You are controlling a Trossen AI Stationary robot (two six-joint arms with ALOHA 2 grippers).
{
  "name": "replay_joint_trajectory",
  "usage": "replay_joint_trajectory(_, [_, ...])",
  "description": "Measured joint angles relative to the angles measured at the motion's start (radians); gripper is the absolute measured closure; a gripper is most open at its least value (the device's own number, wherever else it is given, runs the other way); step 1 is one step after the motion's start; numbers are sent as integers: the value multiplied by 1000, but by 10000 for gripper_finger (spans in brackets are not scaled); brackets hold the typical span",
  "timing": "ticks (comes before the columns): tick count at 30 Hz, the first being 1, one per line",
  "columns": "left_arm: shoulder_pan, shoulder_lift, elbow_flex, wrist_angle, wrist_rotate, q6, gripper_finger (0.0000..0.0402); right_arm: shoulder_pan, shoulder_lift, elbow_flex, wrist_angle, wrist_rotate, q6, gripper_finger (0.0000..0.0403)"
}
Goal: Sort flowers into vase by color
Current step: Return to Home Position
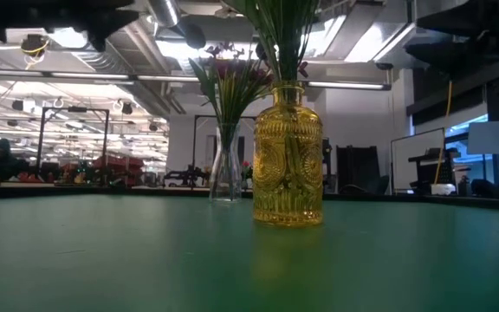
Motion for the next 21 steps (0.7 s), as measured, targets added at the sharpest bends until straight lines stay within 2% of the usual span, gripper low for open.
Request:
replay_joint_trajectory(2, [-1,-40,-28,-9,17,-9,234,0,-50,0,-35,29,0,72])
replay_joint_trajectory(4, [-1,-74,-69,-12,19,-21,234,1,-48,0,-56,29,2,72])
replay_joint_trajectory(9, [-1,-149,-198,60,16,-65,234,1,-38,-53,-11,-46,7,72])
replay_joint_trajectory(13, [-1,-190,-327,182,16,-124,234,1,-49,-137,55,29,7,82])
replay_joint_trajectory(15, [-1,-201,-391,239,13,-149,234,1,-48,-188,79,80,7,99])
replay_joint_trajectory(17, [-1,-206,-399,199,-2,-159,234,1,-47,-235,119,98,6,123])
replay_joint_trajectory(21, [-1,-200,-399,136,-11,-152,234,1,-46,-243,141,70,-2,185])
